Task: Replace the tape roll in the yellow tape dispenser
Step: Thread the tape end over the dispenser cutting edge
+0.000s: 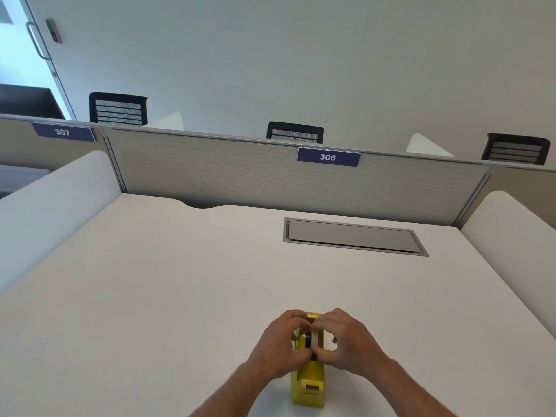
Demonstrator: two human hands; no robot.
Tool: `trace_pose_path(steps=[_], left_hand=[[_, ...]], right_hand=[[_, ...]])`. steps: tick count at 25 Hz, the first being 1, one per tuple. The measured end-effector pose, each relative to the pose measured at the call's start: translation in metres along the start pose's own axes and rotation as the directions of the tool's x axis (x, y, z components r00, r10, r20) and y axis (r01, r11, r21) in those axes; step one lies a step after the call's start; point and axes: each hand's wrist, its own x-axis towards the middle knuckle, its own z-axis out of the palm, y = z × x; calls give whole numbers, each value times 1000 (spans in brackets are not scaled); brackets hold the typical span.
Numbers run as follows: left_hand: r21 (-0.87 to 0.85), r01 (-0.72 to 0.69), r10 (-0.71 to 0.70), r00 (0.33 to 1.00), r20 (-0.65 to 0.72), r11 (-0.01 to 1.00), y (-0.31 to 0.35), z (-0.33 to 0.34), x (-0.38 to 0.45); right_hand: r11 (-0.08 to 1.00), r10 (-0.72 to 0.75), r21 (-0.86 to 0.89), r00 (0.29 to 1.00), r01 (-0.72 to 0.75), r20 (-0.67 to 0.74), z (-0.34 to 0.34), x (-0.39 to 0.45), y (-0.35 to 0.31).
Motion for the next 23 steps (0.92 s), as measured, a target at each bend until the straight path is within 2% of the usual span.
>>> trace_pose_path(steps=[13,23], left_hand=[[20,11,-11,1000,-10,1000,2,1,0],[34,3,-3,1000,-13,999,5,-1,-1]], right_hand=[[998,-15,55,999,17,-41,1,0,2],[997,6,83,1000,-5,-11,-2,2,3]])
